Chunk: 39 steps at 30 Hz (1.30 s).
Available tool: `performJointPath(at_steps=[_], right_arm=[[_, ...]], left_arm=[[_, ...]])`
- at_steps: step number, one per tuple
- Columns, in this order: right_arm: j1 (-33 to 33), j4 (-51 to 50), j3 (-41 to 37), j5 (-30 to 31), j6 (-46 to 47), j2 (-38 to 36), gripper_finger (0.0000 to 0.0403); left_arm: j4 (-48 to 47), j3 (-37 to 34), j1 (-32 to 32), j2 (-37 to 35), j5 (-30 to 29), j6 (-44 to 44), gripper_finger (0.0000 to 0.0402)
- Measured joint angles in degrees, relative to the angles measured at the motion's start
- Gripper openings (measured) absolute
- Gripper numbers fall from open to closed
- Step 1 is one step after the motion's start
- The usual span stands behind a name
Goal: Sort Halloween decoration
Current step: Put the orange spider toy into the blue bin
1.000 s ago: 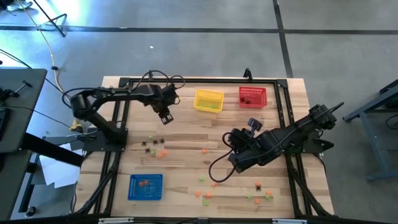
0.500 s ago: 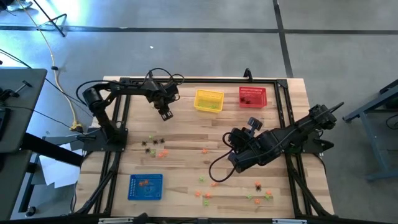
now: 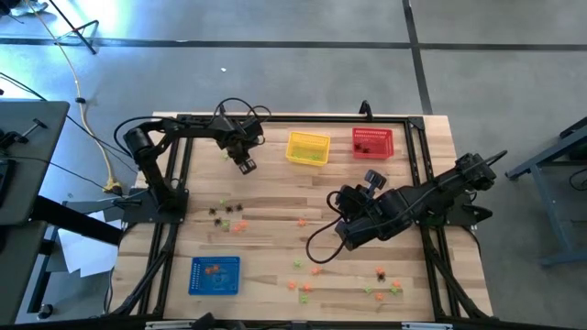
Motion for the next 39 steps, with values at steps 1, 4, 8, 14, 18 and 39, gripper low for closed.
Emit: performJointPath(at_steps=[1, 4, 8, 14, 18, 39], right_arm=[[0.0, 0.0, 0.0, 0.0, 0.0, 0.0, 0.0083], [0.0, 0.0, 0.0, 0.0, 0.0, 0.0, 0.0083], [0.0, 0.0, 0.0, 0.0, 0.1, 0.0, 0.0083], [0.0, 0.1, 0.0, 0.0, 0.5, 0.0, 0.0083], [0.0, 0.1, 0.0, 0.0, 0.8, 0.0, 0.0083], [0.1, 2.2, 0.0, -0.3, 4.1, 0.0, 0.0083]], left_arm=[[-0.1, 0.0, 0.0, 0.0, -0.2, -0.6, 0.0028], [-0.3, 0.0, 0.0, 0.0, -0.4, -2.8, 0.0008], [-1.0, 0.3, -1.0, -1.9, -0.8, -4.3, 0.0003], [-10.1, 5.1, -4.4, -11.2, 0.1, -6.6, 0.0001], [-16.5, 8.6, -8.7, -19.6, 0.1, -12.0, 0.0001], [-23.1, 10.3, -76.2, -30.3, 4.7, -84.6, 0.0000]])
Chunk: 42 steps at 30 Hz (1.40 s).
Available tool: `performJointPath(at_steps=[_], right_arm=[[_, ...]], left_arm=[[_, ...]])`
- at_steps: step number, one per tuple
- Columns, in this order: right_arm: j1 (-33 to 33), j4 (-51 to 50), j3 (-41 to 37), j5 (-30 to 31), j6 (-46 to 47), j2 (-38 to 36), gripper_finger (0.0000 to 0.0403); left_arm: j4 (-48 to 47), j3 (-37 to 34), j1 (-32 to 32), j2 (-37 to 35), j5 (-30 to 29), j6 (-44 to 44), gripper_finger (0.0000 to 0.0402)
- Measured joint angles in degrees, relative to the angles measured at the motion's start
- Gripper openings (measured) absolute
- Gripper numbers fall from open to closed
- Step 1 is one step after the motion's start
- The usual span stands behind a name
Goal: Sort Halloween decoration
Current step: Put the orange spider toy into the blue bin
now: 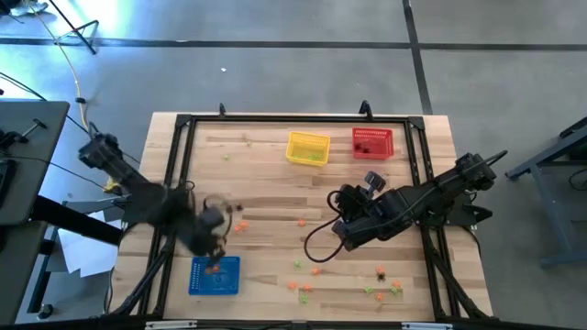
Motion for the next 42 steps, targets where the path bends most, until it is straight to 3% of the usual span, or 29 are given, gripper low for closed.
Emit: performJointPath(at_steps=[5, 9, 32, 42], right_arm=[[0.1, 0.2, 0.0, -0.1, 0.2, 0.0, 0.0083], [0.1, 0.2, 0.0, -0.2, 0.6, 0.0, 0.0083], [0.1, 0.2, 0.0, -2.8, 1.1, 0.0, 0.0083], [0.1, 0.2, 0.0, -2.1, 1.0, 0.0, 0.0083]], left_arm=[[5.6, 0.0, -7.4, 5.3, 0.4, -6.4, 0.0000], [6.6, 0.0, -9.3, 9.2, 0.4, -7.1, 0.0000], [6.9, 0.0, -9.6, 25.2, 3.0, 2.9, 0.0001], [9.7, 0.0, -9.3, 27.1, 2.3, 7.8, 0.0024]])
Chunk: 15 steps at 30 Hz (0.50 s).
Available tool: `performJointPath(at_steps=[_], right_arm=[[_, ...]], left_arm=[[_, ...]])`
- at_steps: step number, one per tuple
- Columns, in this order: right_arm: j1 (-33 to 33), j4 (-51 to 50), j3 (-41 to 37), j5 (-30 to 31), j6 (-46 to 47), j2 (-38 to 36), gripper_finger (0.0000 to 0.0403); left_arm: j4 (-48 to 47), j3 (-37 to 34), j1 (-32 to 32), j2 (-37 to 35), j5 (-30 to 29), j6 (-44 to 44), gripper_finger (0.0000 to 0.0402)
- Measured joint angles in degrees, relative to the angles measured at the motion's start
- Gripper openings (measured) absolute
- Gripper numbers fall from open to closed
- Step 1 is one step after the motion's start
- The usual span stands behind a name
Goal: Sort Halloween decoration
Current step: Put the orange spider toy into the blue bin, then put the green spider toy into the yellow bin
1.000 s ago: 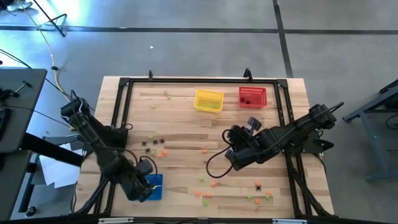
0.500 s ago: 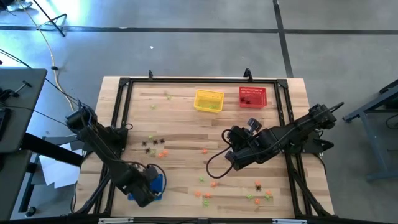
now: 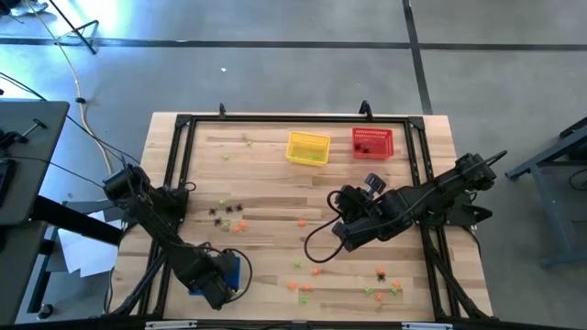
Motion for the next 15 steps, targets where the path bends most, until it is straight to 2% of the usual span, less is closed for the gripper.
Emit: performJointPath(at_steps=[9, 15], right_arm=[[0.0, 0.0, 0.0, 0.0, 0.2, 0.0, 0.0083], [0.0, 0.0, 0.0, 0.0, 0.2, 0.0, 0.0083]], left_arm=[[-0.4, 0.0, 0.1, 0.0, -0.6, 1.1, 0.0090], [-1.0, 1.4, 1.0, 0.0, 3.2, -0.8, 0.0100]])
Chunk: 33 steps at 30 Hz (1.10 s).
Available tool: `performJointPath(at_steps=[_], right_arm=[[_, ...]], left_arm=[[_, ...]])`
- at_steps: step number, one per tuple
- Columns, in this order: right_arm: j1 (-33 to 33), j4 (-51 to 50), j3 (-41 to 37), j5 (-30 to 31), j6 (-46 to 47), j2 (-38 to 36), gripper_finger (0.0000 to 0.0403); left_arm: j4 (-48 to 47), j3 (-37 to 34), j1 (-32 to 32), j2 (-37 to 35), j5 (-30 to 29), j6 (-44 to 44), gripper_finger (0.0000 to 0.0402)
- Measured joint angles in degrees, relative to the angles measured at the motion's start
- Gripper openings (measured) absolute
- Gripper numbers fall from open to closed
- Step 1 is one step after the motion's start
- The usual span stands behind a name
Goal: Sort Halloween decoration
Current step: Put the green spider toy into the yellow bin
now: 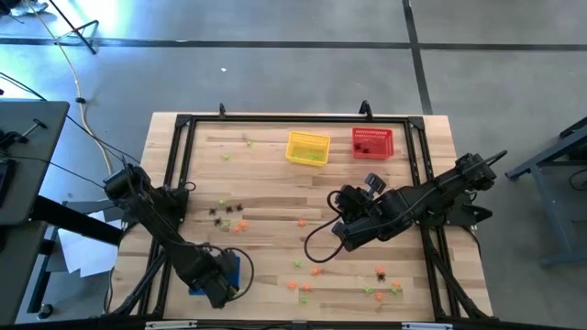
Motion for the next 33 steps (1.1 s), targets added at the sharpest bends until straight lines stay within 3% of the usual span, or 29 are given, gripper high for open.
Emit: performJointPath(at_steps=[6, 15, 26, 30, 33], right_arm=[[0.0, 0.0, 0.0, -0.5, 0.0, 0.0, 0.0083], [0.0, 0.0, 0.0, -0.5, -1.5, 0.0, 0.0083], [0.0, -0.1, 0.0, -0.5, -1.3, 0.0, 0.0083], [0.0, -0.4, 0.0, -0.5, -1.3, 0.0, 0.0083], [0.0, -0.5, 0.0, -0.5, -1.7, 0.0, 0.0083]], left_arm=[[-13.4, 9.8, 0.6, 0.0, -3.2, 4.2, 0.0093], [-35.7, 25.2, 8.5, -0.1, -21.3, 17.6, 0.0092], [-34.8, 26.0, 35.1, -0.8, -35.7, 50.3, 0.0092], [-29.3, 24.8, 45.8, -1.1, -35.6, 60.6, 0.0092], [-26.0, 22.5, 53.4, -1.4, -31.4, 68.3, 0.0092]])
